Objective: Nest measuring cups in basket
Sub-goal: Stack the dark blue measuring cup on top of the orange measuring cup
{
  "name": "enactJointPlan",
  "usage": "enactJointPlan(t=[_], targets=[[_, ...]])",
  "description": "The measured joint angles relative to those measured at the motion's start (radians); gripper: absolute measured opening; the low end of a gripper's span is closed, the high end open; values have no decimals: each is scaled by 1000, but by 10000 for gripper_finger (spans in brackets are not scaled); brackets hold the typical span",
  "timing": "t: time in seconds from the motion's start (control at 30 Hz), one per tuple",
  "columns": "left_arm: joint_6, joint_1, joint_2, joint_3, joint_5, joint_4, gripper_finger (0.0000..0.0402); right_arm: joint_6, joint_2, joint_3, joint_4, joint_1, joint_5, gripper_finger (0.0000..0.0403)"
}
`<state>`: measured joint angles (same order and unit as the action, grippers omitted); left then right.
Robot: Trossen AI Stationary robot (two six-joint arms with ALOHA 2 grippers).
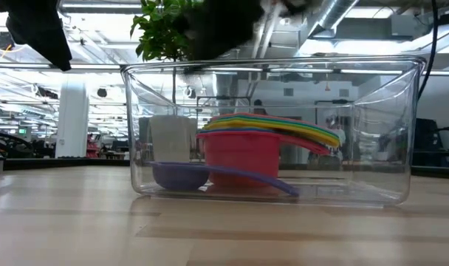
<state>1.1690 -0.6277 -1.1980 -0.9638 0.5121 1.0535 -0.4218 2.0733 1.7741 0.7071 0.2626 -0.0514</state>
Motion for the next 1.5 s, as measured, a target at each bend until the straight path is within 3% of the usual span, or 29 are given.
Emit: enactJointPlan(t=[0.47,0.87,1.37,1.5], targets=[[4,0,0,0,18,-9,158,-337,88,31,-13,10,-30,15],[6,0,0,0,19,-26,158,-572,140,29,-1,50,-1,65],[5,0,0,0,19,-67,158,-572,158,27,-9,70,49,135],[5,0,0,0,19,-84,158,-505,158,27,0,61,55,155]])
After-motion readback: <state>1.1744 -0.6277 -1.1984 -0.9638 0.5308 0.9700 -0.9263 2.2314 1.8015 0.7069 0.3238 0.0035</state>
